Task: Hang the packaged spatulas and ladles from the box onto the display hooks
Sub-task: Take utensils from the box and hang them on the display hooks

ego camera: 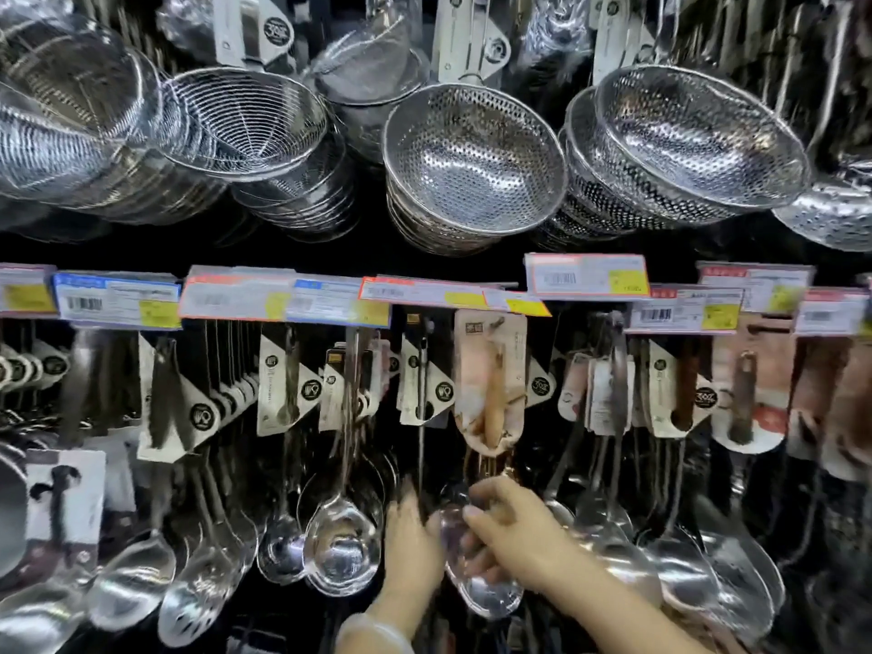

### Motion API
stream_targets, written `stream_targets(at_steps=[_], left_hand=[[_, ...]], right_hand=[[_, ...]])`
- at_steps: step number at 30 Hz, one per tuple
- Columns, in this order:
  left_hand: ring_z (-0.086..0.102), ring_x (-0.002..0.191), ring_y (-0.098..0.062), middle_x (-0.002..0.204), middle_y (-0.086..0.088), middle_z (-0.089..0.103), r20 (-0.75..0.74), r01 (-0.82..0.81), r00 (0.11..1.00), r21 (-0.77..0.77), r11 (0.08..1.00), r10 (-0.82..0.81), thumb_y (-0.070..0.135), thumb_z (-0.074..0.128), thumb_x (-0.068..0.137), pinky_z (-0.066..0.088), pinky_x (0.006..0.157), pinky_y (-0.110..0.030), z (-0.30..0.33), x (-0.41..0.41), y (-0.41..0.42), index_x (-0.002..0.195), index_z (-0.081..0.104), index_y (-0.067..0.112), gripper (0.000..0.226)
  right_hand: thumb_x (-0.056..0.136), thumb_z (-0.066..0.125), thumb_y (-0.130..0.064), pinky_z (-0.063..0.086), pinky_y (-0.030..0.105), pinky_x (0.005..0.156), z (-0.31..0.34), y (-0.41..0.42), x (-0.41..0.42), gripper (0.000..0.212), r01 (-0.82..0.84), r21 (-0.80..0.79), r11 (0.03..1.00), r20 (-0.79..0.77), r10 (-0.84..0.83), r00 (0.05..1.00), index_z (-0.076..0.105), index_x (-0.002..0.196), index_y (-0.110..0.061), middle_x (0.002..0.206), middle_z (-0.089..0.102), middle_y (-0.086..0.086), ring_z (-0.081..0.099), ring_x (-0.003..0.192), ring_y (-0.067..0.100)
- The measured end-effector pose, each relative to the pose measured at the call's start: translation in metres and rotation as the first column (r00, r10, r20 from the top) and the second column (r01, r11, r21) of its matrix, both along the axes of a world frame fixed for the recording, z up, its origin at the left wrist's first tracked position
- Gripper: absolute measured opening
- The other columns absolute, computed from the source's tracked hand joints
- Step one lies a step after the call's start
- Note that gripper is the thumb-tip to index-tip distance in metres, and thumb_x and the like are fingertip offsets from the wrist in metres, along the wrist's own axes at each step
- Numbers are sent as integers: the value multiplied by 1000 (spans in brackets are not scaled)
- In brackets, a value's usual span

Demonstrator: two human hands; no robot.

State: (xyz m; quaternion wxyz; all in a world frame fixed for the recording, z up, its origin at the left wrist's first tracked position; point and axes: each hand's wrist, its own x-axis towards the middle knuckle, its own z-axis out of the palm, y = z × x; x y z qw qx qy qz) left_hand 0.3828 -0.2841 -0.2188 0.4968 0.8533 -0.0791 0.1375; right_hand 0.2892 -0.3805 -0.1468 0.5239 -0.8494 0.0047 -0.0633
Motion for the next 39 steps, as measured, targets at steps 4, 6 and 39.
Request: stream_targets(at_steps=[4, 6, 39], left_hand=[[37, 130, -18, 137, -7, 43, 310, 4, 946, -299, 954, 93, 11, 46, 93, 25, 107, -22, 17, -56, -18, 133, 43, 8, 40], [38, 123, -12, 128, -3, 47, 504, 104, 864, -217, 971, 20, 15, 45, 91, 22, 105, -13, 23, -81, -37, 125, 51, 6, 36], [-8, 146, -25, 158, -9, -6, -170, 551, 240, 835, -10, -956, 34, 45, 93, 4, 118, -44, -55, -458, -747, 148, -1, 19, 73]], right_hand=[[92, 53, -17, 51, 31, 57, -17, -24, -30, 8, 95, -139, 986, 34, -91, 995, 51, 88, -24, 72, 61, 2, 58, 52, 13], [92, 53, -17, 51, 33, 70, -28, -46, -44, 5, 173, -216, 961, 60, -164, 985, 55, 93, -22, 82, 65, 6, 61, 64, 17], [89, 53, -16, 41, 44, 97, -129, -671, -492, 53, 499, -820, 281, -143, -944, 297, 28, 136, -9, 138, 33, 15, 35, 128, 35]])
